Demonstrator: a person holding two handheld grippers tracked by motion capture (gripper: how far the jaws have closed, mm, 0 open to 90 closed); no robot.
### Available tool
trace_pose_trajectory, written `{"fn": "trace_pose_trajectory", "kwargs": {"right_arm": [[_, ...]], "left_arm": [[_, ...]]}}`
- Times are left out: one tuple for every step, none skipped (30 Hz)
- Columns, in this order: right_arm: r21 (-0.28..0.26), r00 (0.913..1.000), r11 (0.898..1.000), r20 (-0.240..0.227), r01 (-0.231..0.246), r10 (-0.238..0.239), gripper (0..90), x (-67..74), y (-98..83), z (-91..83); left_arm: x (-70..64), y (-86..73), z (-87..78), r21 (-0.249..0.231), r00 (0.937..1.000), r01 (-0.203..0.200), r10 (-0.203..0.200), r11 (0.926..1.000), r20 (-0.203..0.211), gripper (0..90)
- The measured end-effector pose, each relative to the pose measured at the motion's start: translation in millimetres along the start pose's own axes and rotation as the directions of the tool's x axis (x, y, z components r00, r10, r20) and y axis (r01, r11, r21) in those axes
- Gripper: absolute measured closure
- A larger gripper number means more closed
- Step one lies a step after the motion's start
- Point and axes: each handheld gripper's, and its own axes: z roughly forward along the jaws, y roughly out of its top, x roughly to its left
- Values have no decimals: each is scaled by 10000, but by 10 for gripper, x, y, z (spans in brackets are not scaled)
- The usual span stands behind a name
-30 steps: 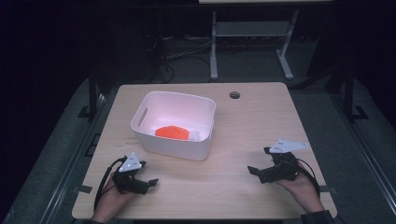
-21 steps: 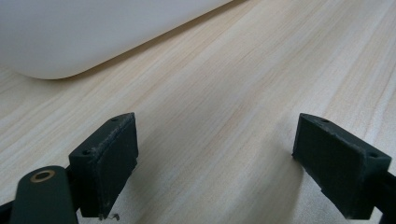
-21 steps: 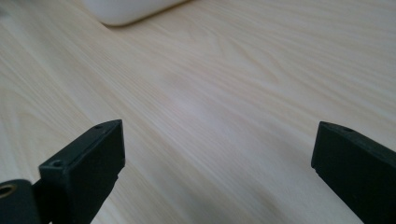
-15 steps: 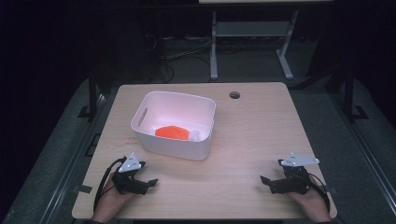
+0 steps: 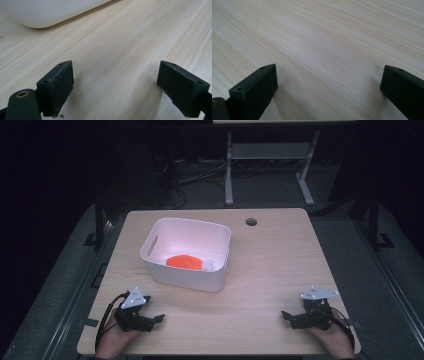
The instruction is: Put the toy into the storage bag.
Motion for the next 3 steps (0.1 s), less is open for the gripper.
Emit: {"fn": "trace_pose_trajectory", "kwargs": {"right_arm": [[1, 10000, 10000, 1, 1, -1, 5, 0, 0, 0], [-2, 10000, 10000, 4, 1, -1, 5, 0, 0, 0], [1, 10000, 10000, 3, 1, -1, 5, 0, 0, 0]], "left_arm": [[0, 0, 0, 0, 10000, 7, -7, 10000, 0, 130], [1, 0, 0, 7, 10000, 3, -3, 10000, -2, 129], [1, 0, 0, 8, 10000, 5, -5, 10000, -1, 128]]}}
